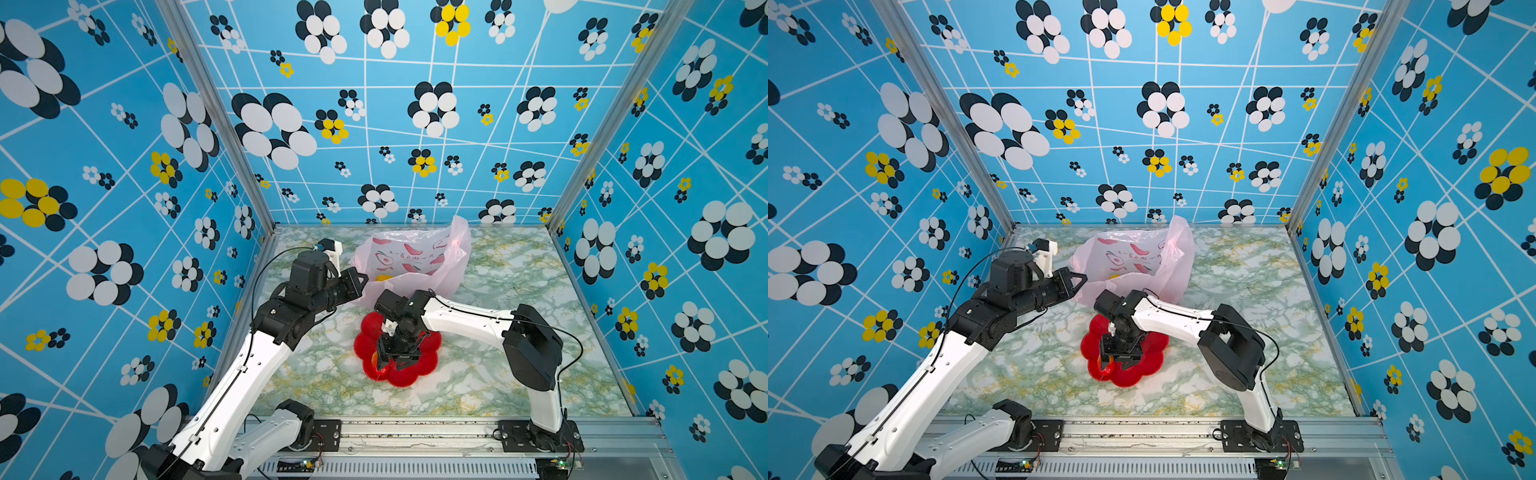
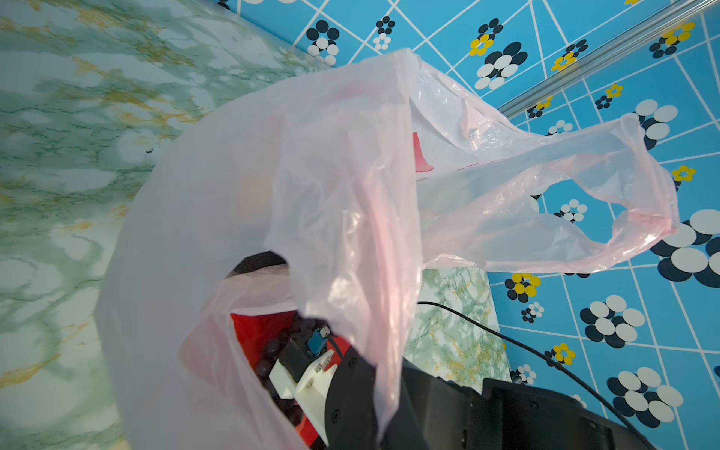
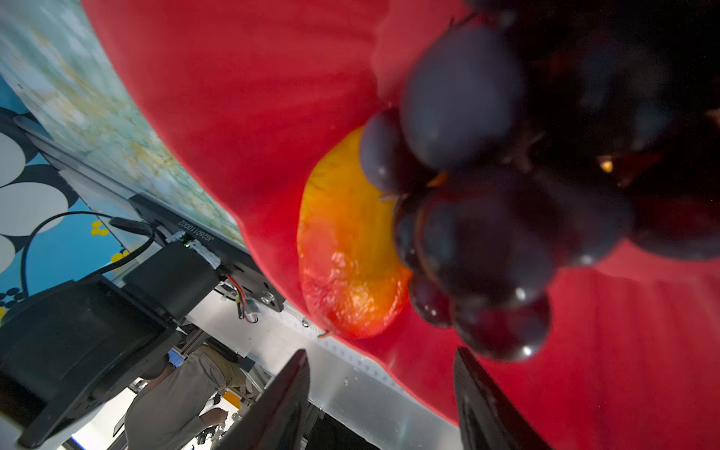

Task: Place the fruits into the plastic bag
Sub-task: Pick up the fruit from the plate.

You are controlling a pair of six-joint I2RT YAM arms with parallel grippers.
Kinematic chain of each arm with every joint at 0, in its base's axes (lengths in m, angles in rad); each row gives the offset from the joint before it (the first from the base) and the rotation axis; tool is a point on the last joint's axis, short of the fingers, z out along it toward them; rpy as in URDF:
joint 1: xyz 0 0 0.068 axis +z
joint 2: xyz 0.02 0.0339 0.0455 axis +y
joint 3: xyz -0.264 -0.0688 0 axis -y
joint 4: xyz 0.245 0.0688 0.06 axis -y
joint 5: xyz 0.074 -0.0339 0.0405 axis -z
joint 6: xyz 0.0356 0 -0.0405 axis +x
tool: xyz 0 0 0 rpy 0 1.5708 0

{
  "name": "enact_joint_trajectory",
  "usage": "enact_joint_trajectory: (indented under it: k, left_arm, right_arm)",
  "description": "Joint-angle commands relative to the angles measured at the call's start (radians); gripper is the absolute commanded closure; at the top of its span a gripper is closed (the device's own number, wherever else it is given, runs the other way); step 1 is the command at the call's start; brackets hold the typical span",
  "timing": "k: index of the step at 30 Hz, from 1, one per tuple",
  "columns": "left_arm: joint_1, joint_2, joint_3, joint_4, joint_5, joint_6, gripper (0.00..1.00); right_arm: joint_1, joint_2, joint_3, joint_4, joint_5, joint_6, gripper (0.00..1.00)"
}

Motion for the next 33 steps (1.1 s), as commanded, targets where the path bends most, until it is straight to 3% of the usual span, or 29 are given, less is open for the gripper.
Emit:
enact_joint_trajectory:
  k: [1, 11, 18, 26, 33]
  left_arm:
    - [-0.007, -0.012, -0.013, -0.001, -0.008, -0.005, 1.0]
    - [-0.006, -0.001, -0.002, -0.005, -0.003, 0.007, 1.0]
    - [-0.005, -0.004, -0.011, 0.004, -0.005, 0.006, 1.0]
    - [-0.006, 0.008, -0.011, 0.037, -0.005, -0.006, 1.0]
    - [-0.007, 0.014, -0.009, 0.07, -0.015, -0.02, 1.0]
  right_arm:
    - [0.012, 0.046, 0.045, -0.025, 0.029, -0.018, 0.4]
    - [0.015, 0.127, 0.113, -0.01, 0.029, -0.021, 0.42]
    - [0.016, 0.116, 0.122, -0.036, 0.051, -0.043, 0.54]
    - [0.015, -0.049, 0.125, -0.151, 0.081, -0.12, 0.56]
    - [0.015, -0.274, 0.022, -0.148, 0.052, -0.119, 0.57]
